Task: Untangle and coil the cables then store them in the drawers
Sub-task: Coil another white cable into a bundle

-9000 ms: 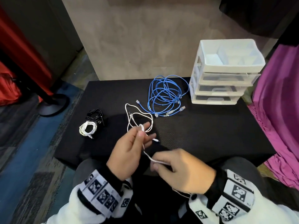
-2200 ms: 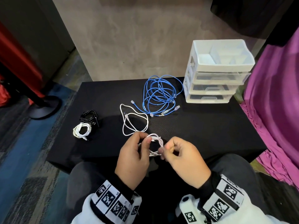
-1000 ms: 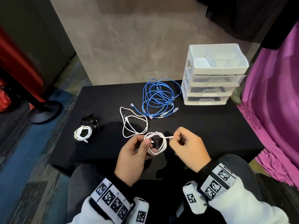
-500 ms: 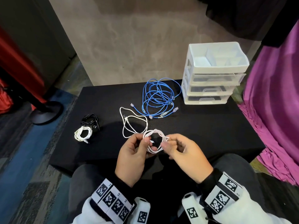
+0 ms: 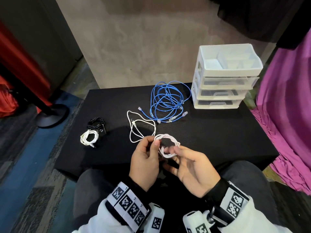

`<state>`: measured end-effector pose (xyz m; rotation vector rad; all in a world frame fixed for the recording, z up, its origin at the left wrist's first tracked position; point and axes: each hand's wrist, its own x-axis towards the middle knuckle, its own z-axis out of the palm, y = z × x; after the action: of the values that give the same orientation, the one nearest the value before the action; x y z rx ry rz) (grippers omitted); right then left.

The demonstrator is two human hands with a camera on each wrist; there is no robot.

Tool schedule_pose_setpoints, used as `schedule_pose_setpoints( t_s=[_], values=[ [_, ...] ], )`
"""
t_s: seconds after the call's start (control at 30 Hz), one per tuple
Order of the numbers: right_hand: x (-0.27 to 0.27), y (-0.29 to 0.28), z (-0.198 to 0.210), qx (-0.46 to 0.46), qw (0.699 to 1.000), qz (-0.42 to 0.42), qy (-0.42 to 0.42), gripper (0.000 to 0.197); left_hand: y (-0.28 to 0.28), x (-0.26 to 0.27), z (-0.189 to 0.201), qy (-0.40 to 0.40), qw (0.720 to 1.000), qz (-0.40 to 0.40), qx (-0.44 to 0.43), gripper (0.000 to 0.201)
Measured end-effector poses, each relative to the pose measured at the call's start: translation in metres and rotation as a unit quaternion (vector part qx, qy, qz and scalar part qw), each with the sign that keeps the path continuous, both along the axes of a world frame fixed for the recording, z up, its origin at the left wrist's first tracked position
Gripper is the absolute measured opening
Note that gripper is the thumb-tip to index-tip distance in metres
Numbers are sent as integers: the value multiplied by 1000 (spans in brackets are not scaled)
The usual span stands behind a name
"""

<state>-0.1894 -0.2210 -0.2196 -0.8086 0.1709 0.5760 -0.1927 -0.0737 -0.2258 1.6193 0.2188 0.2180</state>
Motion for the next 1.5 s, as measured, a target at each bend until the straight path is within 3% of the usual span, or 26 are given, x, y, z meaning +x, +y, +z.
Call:
schedule_pose_setpoints(
  t_s=[0.13, 0.2, 0.27, 0.4, 0.53, 0.7, 0.87, 1.0, 1.27, 1.5],
  values=[
    [0, 0, 0, 9, 1000, 25, -15, 10, 1, -2, 2, 5, 1000, -15, -4, 13],
    [0, 1, -1, -69, 996, 27, -54, 5, 4, -1, 3, 0, 1000, -3, -11, 12],
    [1, 1, -5, -144, 985, 12, -92, 14, 8, -1, 5, -2, 1000, -6, -17, 12],
    [5, -4, -10, -189, 973, -42, -122, 16, 9, -3, 8, 11, 998, -20, -64, 13],
    [6, 1, -13, -158, 977, -99, -104, 15, 1, -4, 9, 25, 992, -20, -118, 14],
    [10, 6, -7, -51, 988, -146, -9, 30, -13, -10, 8, 38, 988, -40, -146, 13],
    [14, -2, -6, -35, 990, -130, 40, 23, -15, -14, 0, 65, 988, -28, -140, 12],
    [12, -2, -11, -118, 990, -73, -8, 27, -9, -11, -2, 84, 989, 0, -125, 12],
    [12, -9, -6, -95, 992, 5, -86, 22, 7, -6, 2, 125, 981, -35, -148, 18],
    [15, -15, -3, -132, 984, 45, -107, 17, 7, -6, 6, 125, 980, -43, -146, 15]
  ],
)
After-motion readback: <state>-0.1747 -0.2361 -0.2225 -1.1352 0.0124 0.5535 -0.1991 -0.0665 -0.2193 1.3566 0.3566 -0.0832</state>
